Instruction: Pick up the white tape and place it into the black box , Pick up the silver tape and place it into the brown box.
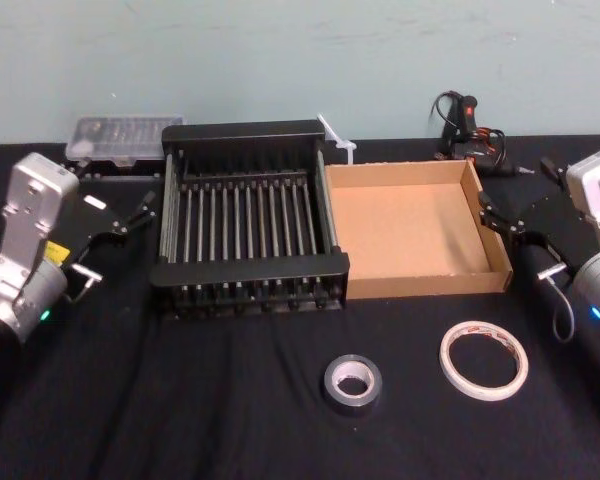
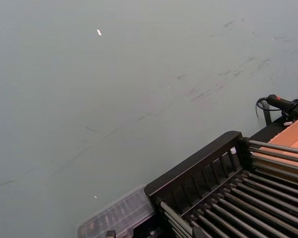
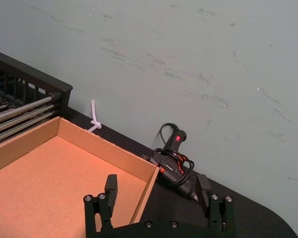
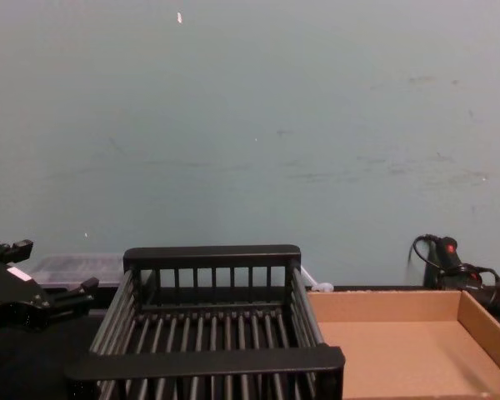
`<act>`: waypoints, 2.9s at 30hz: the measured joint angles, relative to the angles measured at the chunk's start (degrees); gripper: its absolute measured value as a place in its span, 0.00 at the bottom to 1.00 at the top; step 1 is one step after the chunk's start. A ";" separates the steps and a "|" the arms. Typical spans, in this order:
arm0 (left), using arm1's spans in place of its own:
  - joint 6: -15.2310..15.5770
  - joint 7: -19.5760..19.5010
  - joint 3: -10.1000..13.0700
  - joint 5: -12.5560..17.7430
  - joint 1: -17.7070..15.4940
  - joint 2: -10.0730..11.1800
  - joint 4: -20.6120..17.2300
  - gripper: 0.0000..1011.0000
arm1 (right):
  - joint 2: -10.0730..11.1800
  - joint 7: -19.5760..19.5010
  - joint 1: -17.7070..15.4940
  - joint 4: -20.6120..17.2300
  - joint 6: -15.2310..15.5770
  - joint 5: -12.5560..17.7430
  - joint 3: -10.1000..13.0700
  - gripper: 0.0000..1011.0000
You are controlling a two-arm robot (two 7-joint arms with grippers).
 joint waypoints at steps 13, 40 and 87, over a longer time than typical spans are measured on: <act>0.00 0.00 0.00 0.00 0.00 0.00 0.00 0.99 | 0.00 0.00 0.00 0.00 0.00 0.00 0.00 0.99; 0.00 0.00 0.00 0.00 0.00 0.00 0.00 0.99 | 0.00 0.00 0.00 0.00 0.00 0.00 0.00 0.99; 0.00 0.00 0.00 0.00 0.00 0.00 0.00 0.99 | 10.68 8.00 -27.44 -25.26 10.02 11.58 15.08 0.99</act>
